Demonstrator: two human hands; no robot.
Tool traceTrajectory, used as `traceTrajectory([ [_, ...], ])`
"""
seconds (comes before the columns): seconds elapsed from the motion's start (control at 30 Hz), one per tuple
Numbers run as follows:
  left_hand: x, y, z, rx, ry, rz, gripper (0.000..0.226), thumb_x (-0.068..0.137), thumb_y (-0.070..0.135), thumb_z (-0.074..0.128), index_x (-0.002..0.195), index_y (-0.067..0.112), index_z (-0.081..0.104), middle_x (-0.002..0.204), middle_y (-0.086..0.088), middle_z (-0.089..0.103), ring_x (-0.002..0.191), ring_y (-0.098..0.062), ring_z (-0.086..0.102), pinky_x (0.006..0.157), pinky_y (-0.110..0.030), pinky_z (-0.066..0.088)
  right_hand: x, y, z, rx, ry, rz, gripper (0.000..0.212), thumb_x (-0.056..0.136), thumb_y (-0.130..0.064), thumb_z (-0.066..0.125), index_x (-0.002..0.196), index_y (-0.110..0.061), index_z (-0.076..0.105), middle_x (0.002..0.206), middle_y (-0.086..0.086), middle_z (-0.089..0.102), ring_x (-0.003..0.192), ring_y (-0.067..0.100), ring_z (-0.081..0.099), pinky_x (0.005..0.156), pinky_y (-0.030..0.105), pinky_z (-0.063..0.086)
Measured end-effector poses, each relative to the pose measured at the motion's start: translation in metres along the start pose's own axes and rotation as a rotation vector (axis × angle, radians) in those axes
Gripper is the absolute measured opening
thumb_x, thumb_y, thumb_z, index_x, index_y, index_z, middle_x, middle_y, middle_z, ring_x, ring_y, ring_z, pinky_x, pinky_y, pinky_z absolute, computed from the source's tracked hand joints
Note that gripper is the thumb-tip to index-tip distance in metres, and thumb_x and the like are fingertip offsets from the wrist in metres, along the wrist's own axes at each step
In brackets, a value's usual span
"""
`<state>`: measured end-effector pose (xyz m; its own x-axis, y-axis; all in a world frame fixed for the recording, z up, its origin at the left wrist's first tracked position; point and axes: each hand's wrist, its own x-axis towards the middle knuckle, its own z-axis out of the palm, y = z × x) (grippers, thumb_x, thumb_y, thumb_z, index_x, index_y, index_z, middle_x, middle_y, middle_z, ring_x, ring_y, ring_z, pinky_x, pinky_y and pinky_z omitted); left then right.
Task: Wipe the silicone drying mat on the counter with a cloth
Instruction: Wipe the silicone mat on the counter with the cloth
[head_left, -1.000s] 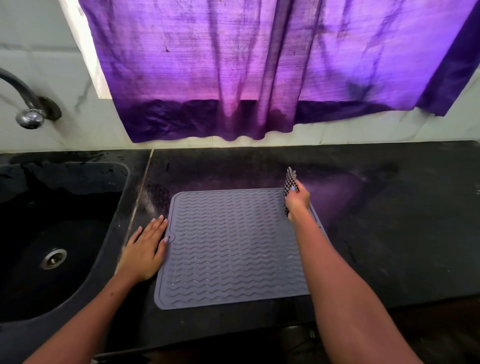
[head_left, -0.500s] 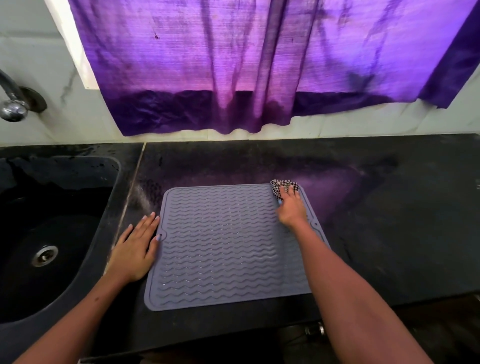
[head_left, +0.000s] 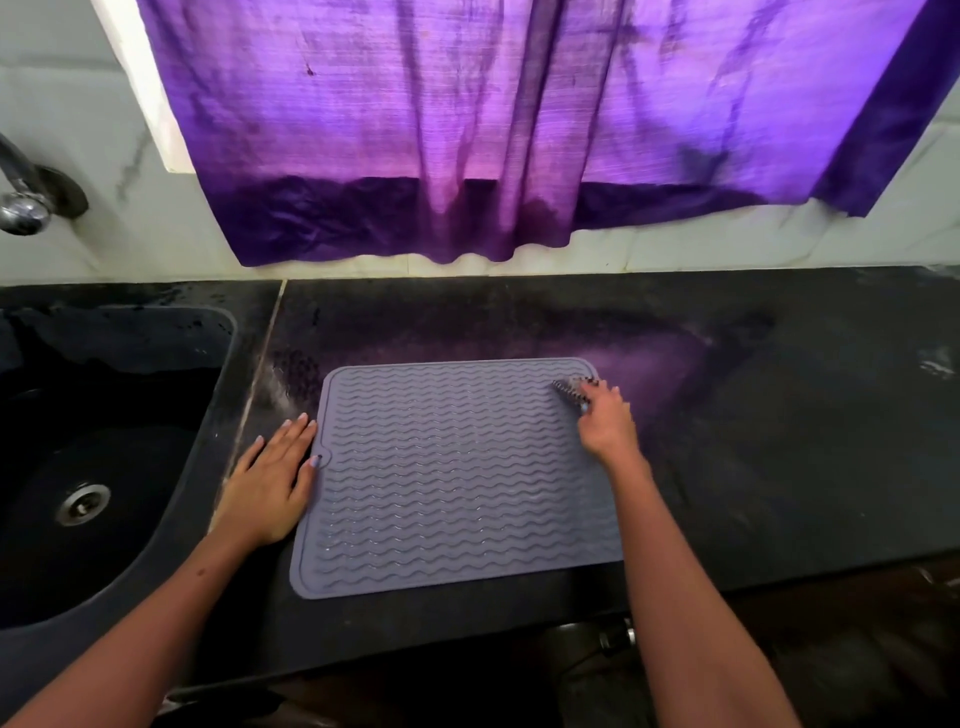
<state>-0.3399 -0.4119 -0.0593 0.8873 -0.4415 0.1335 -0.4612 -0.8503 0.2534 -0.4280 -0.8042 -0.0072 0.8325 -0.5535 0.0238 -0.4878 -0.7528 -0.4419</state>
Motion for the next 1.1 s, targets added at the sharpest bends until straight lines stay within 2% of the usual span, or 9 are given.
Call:
traceTrajectory([
  [0.13,-0.001,0.0,0.0,0.005,-0.002,-0.001,0.078,0.083,0.056,0.001,0.146,0.017,0.025,0.154,0.003,0.022,0.139,-0.003,0.01,0.116,-0.033,0.007,-0.019,0.003,0.026,-0.155,-0.043,0.017,0.064,0.094,-0.015,0.042,0.15,-0.016,0.013,0.158,0.013,0.006,0.146,0.027,0.006,0.12,0.037,0.006],
  [0.23,0.0,0.001,0.001,0.007,0.002,0.0,0.077,0.084,0.055,0.002,0.146,0.016,0.025,0.154,0.002,0.022,0.14,-0.005,0.011,0.116,-0.034,0.008,-0.02,0.003,0.025,-0.159,-0.047,0.021,0.063,0.095,-0.016,0.04,0.151,-0.016,0.009,0.159,0.011,0.002,0.147,0.025,0.002,0.121,0.036,0.004],
  [0.47,0.0,0.001,0.0,0.017,-0.019,-0.01,0.08,0.082,0.056,-0.001,0.147,0.018,0.023,0.155,0.004,0.019,0.141,-0.005,0.009,0.117,-0.034,0.006,-0.013,0.01,0.02,-0.003,-0.051,-0.013,0.055,0.096,-0.009,0.039,0.148,-0.015,0.024,0.158,0.011,0.013,0.146,0.026,0.014,0.119,0.033,0.013],
  [0.6,0.0,0.002,-0.002,0.008,-0.017,-0.011,0.081,0.081,0.056,-0.001,0.147,0.017,0.025,0.155,0.003,0.021,0.143,-0.008,0.013,0.117,-0.034,0.007,-0.009,0.011,0.002,0.329,-0.006,0.122,0.044,0.096,-0.007,0.041,0.139,-0.014,0.044,0.147,0.009,0.041,0.132,0.024,0.042,0.109,0.028,0.031],
  [0.7,0.0,0.002,-0.002,0.007,-0.017,-0.018,0.082,0.079,0.057,-0.001,0.147,0.018,0.025,0.155,0.003,0.021,0.143,-0.009,0.013,0.117,-0.034,0.007,-0.015,0.014,-0.015,0.341,0.088,0.175,0.039,0.096,-0.012,0.04,0.133,-0.015,0.052,0.135,0.01,0.055,0.115,0.025,0.057,0.103,0.036,0.042],
  [0.77,0.0,0.002,-0.001,0.006,-0.019,-0.019,0.083,0.079,0.057,-0.001,0.147,0.018,0.025,0.155,0.003,0.02,0.143,-0.009,0.013,0.117,-0.034,0.006,-0.029,0.012,-0.021,0.302,0.098,0.212,0.041,0.097,-0.011,0.04,0.137,-0.013,0.048,0.138,0.012,0.051,0.124,0.032,0.05,0.104,0.037,0.038],
  [0.83,0.001,0.003,-0.001,0.001,-0.014,-0.017,0.083,0.078,0.057,0.0,0.146,0.017,0.026,0.155,0.002,0.021,0.143,-0.01,0.015,0.116,-0.035,0.007,-0.046,0.011,-0.016,0.164,0.093,0.125,0.046,0.095,-0.003,0.039,0.14,-0.008,0.04,0.145,0.016,0.041,0.134,0.033,0.037,0.109,0.037,0.029],
  [1.0,-0.001,0.004,-0.002,-0.009,-0.004,-0.01,0.083,0.078,0.056,0.001,0.146,0.016,0.027,0.154,0.001,0.023,0.143,-0.013,0.018,0.116,-0.036,0.008,-0.082,0.013,0.024,-0.132,0.064,-0.018,0.063,0.091,0.001,0.037,0.149,-0.01,0.017,0.158,0.009,0.012,0.146,0.021,0.011,0.121,0.032,0.007],
  [1.1,0.0,0.003,0.0,-0.01,-0.005,-0.014,0.082,0.079,0.055,0.001,0.146,0.015,0.027,0.154,0.0,0.023,0.143,-0.013,0.018,0.116,-0.036,0.008,-0.085,0.013,0.027,-0.177,0.054,-0.017,0.065,0.092,-0.004,0.039,0.15,-0.012,0.012,0.159,0.007,0.007,0.147,0.019,0.006,0.12,0.03,0.003],
])
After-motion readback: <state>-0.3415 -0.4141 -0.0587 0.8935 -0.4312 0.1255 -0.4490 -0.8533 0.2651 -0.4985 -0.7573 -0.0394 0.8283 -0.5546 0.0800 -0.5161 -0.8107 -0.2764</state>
